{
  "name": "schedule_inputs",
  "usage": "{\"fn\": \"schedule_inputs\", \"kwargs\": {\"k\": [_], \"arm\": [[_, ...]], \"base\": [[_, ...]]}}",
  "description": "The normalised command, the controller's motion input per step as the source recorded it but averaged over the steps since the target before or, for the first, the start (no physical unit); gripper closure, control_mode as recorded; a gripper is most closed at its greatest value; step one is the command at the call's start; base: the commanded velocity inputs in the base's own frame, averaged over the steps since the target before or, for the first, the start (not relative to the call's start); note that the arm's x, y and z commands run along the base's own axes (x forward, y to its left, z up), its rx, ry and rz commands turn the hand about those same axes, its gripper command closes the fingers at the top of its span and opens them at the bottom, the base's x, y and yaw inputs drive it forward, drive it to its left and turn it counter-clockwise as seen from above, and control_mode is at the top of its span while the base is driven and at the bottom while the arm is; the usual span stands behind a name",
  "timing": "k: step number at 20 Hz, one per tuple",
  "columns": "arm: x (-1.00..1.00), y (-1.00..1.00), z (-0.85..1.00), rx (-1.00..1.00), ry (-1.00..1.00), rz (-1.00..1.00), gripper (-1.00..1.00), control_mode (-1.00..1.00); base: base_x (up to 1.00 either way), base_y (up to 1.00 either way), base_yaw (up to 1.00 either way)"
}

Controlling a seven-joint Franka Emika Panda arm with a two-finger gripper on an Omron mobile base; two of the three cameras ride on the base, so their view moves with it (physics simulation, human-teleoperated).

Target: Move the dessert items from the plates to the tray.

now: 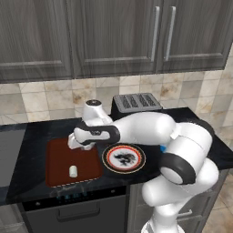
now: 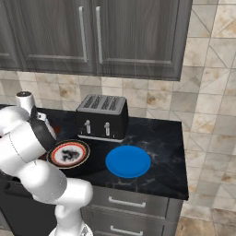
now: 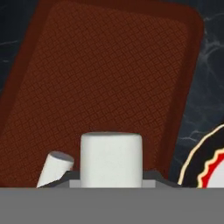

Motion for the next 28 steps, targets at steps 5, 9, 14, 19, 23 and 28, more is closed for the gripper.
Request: {"fn": "schedule_inputs", "kwargs": {"k": [5, 9, 14, 19, 23, 28], "arm": [[0.06, 0.26, -0.11, 0.00, 0.00, 0.00, 1.00, -1.00], [0.10, 0.26, -0.24, 0.00, 0.00, 0.00, 1.00, -1.00], [0.11, 0.05, -0.42, 0.00, 0.00, 0.00, 1.00, -1.00], [0.27, 0.00, -0.36, 0.00, 0.00, 0.00, 1.00, -1.00], [0.12, 0.00, -0.43, 0.00, 0.00, 0.00, 1.00, -1.00], [0.00, 0.02, -0.18, 0.00, 0.00, 0.00, 1.00, -1.00]], "base": [[0.00, 0.00, 0.00], [0.00, 0.00, 0.00], [0.00, 0.00, 0.00], [0.00, 0.00, 0.00], [0.00, 0.00, 0.00], [0.00, 0.00, 0.00]]}}
